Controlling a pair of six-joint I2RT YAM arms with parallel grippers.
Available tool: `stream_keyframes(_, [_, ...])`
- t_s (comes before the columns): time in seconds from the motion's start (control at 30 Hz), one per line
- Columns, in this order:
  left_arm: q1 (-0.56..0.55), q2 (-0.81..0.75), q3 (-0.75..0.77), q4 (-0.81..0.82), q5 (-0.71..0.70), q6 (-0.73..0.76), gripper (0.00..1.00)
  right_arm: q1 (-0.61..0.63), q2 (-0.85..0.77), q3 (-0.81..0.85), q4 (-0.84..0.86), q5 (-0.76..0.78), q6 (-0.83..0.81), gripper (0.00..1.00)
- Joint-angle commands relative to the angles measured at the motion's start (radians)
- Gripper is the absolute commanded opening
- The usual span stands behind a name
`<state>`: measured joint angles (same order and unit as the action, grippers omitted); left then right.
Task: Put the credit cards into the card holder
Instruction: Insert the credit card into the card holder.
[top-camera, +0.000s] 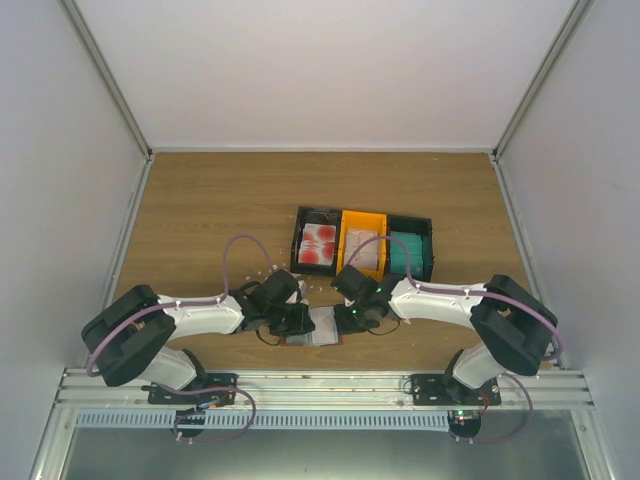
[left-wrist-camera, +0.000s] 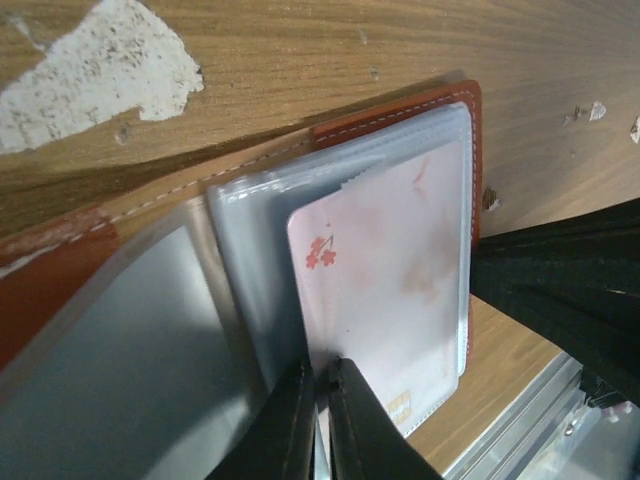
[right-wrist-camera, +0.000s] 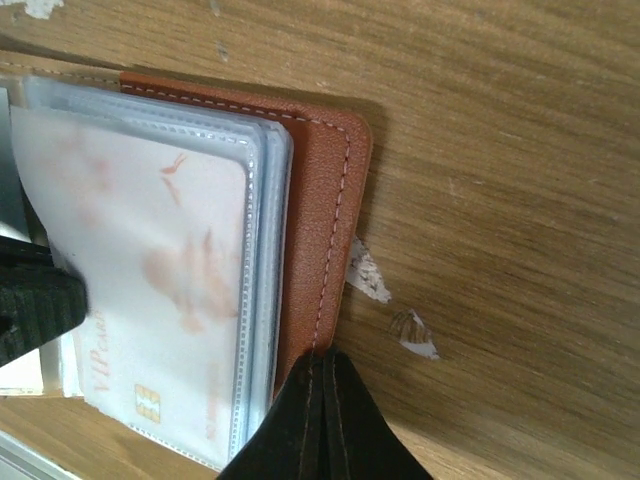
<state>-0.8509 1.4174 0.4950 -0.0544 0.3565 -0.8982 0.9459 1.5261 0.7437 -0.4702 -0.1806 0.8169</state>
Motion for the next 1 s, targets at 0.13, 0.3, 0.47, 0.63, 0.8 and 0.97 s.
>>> stream_keyframes(0.13, [0.008,0.023,-0.031,-0.033,-0.059,0.022,0.00,-0.004,-0.070,0.010,-0.037,0.048,-0.001,0.09])
stream_keyframes(0.3, [0.049,-0.026,-0.090,0.018,0.000,0.026,0.00,-0.004,-0.131,-0.003,0.032,-0.014,-0.011,0.29])
stream_keyframes(0.47, [0.090,-0.079,-0.121,0.127,0.146,0.031,0.00,-0.006,-0.136,-0.021,0.089,-0.080,-0.018,0.33])
stream_keyframes(0.63, [0.111,-0.099,-0.095,0.070,0.170,0.069,0.12,-0.006,-0.131,-0.032,0.107,-0.092,-0.008,0.33])
stream_keyframes(0.8, [0.112,-0.161,-0.042,-0.076,0.131,0.091,0.22,-0.007,-0.132,-0.034,0.110,-0.090,-0.004,0.32])
stream_keyframes(0.97, [0.112,-0.174,-0.034,-0.103,0.116,0.103,0.21,-0.007,-0.130,-0.036,0.110,-0.087,-0.007,0.31])
